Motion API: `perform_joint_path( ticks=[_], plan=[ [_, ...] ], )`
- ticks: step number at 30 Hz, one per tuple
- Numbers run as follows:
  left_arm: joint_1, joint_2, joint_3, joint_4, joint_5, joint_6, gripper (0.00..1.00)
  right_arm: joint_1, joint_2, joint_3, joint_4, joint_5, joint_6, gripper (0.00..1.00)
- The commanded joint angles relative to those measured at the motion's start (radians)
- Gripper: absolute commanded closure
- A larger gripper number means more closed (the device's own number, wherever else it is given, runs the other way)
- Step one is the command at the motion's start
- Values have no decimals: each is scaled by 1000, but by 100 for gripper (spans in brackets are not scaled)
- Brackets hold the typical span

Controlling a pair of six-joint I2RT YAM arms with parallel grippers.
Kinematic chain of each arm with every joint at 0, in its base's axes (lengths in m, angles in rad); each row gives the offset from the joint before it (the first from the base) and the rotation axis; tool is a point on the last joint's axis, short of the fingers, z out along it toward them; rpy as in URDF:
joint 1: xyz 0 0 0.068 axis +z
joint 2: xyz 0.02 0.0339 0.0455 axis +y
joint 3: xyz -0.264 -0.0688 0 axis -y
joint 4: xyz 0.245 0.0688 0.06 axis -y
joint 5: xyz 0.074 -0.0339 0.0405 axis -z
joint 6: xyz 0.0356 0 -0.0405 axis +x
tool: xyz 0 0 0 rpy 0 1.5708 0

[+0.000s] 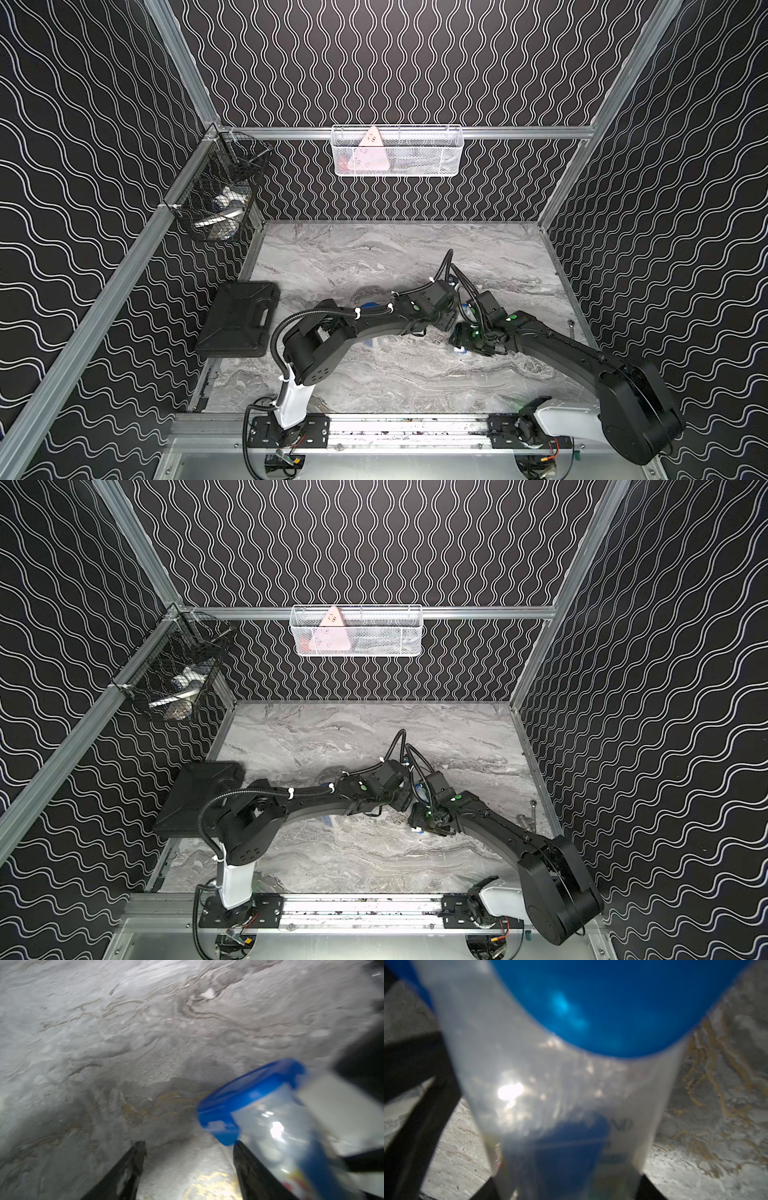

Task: Take out toiletry kits
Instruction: Unfasten the latch on the container.

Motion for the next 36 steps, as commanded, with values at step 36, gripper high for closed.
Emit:
perform_joint_path(
  ticks=[36],
  plan=[
    [-20,64,-108,318,-372,66,39,23,25,17,-124,-36,43,68]
  ],
)
